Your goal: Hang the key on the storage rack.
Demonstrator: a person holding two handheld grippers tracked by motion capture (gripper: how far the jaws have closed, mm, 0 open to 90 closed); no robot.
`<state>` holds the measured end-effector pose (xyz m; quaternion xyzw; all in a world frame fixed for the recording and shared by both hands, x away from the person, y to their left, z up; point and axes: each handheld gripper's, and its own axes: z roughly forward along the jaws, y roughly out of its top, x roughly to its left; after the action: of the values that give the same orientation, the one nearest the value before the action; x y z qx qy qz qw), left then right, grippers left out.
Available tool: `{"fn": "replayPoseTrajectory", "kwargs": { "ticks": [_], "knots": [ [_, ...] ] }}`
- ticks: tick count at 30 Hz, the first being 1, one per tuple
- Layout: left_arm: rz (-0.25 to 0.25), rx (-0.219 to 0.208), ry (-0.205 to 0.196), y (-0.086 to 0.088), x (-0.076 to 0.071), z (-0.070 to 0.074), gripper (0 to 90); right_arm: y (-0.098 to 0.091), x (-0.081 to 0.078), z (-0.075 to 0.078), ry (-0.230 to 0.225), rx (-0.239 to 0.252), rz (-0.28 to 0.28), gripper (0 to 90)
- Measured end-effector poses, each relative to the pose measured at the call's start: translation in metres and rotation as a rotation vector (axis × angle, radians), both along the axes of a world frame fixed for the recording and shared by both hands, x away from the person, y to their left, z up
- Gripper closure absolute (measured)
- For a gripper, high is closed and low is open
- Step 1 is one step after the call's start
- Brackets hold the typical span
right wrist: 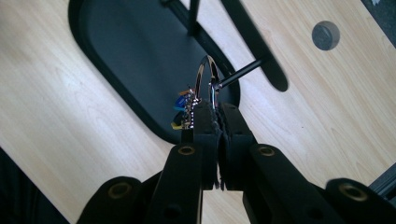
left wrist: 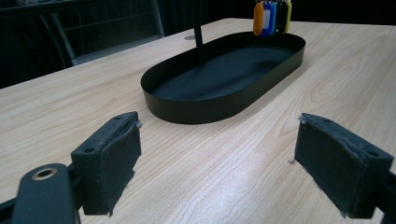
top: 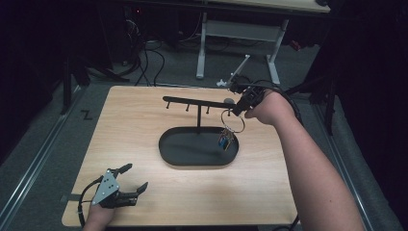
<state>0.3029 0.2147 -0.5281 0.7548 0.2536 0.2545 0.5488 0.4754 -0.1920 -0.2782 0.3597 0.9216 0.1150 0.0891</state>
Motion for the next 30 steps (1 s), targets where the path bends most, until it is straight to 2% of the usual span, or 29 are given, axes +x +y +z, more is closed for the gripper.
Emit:
{"fn": "replayPoseTrajectory", "kwargs": {
  "ticks": [10,21,25,27,30],
  "knots": [
    [-0.002,-0.003,-0.003,0.0,0.0,0.0,15.0,0.0,0.016,-0.009,0.02,-0.008,-0.043,87.3],
    [-0.005,0.002,-0.005,0.001,-0.001,0.0,15.0,0.002,0.026,-0.017,0.028,-0.009,-0.054,87.1],
    [-0.004,0.002,-0.005,0.001,-0.001,0.0,15.0,0.002,0.026,-0.014,-0.004,0.01,-0.046,89.1],
    [-0.004,0.003,-0.005,0.001,-0.001,0.0,15.0,0.003,0.024,-0.012,-0.003,0.01,-0.059,89.0],
    [-0.005,0.004,-0.006,0.001,-0.001,0.0,15.0,0.003,0.023,-0.012,-0.016,0.005,-0.036,88.8]
  ]
}}
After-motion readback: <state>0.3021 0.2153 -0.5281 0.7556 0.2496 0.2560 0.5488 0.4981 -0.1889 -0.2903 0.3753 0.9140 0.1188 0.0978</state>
